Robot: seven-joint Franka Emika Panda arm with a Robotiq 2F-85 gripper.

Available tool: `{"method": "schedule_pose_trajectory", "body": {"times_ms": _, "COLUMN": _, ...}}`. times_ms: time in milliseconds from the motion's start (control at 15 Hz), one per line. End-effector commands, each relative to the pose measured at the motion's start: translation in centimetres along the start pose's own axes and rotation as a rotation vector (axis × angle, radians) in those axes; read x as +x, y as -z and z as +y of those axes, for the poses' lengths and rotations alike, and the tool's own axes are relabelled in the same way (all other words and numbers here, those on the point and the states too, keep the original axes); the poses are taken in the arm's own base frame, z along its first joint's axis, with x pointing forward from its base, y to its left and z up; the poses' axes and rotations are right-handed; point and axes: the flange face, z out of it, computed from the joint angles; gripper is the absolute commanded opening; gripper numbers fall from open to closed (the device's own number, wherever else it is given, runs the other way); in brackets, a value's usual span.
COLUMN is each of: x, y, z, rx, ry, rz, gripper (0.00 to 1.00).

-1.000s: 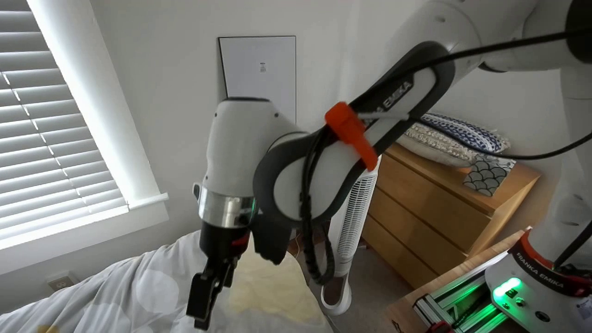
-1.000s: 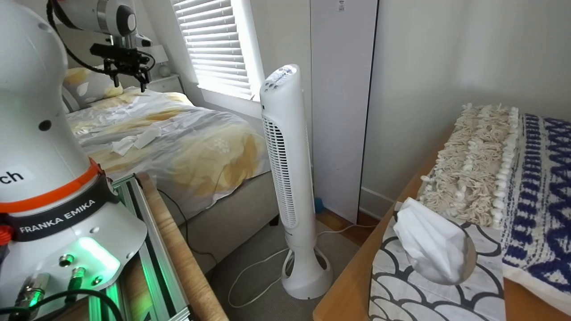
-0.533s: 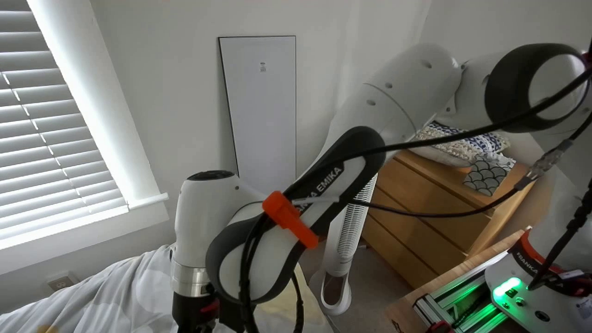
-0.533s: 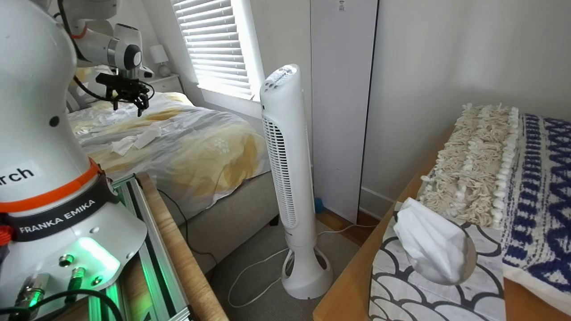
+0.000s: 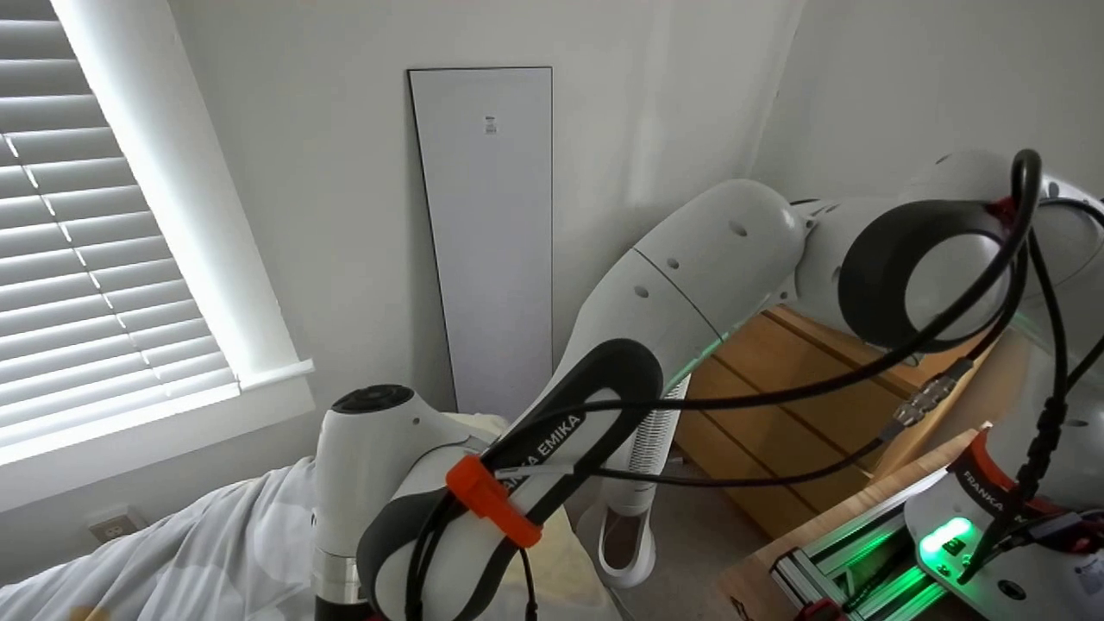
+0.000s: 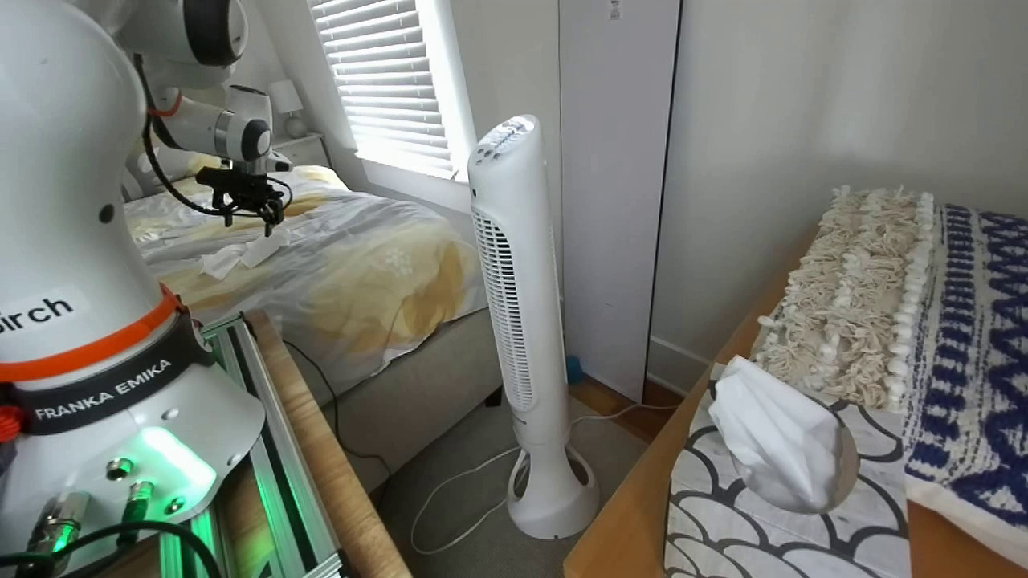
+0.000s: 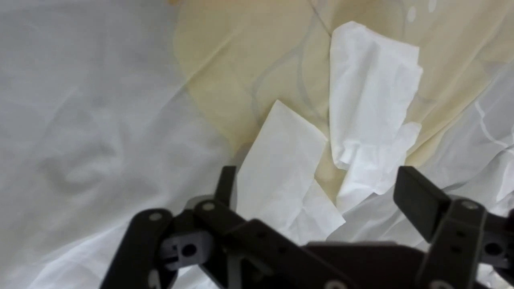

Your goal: Pick up the napkins from the bed and put them on top of the striped pillow

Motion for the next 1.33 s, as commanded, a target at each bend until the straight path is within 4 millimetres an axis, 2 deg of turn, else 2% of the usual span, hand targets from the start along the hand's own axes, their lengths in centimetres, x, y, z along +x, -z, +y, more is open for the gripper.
{"method": "schedule_pose_trajectory", "body": {"times_ms": 0, "x": 1.7, "y": -1.9, "z": -0.4, "rx": -0.02, "ry": -0.02, "rz": 0.018, "gripper": 1.0}}
{"method": "schedule_pose_trajectory", "body": {"times_ms": 267, "x": 2.7, "y": -2.9, "z": 0.1, "rx": -0.085, "ry": -0.051, "rz": 0.028, "gripper": 1.0}}
{"method": "schedule_pose_trajectory", "body": {"times_ms": 333, "x": 2.9, "y": -3.2, "z": 0.3, "rx": -0.097, "ry": -0.06, "rz": 0.03, "gripper": 0.93}}
{"method": "schedule_pose_trajectory", "body": {"times_ms": 400, "x": 3.0, "y": -3.5, "z": 0.5, "rx": -0.108, "ry": -0.069, "rz": 0.032, "gripper": 0.74}}
{"method": "schedule_pose_trajectory", "body": {"times_ms": 1000, "x": 4.4, "y": -4.7, "z": 1.2, "rx": -0.131, "ry": -0.096, "rz": 0.108, "gripper": 0.04}}
{"method": "schedule_pose_trajectory", "body": {"times_ms": 1067, "x": 4.6, "y": -4.6, "z": 1.2, "rx": -0.123, "ry": -0.096, "rz": 0.117, "gripper": 0.01}}
{"method": "schedule_pose_trajectory", "body": {"times_ms": 1267, "x": 5.1, "y": -3.5, "z": 1.1, "rx": -0.098, "ry": -0.091, "rz": 0.12, "gripper": 0.0}}
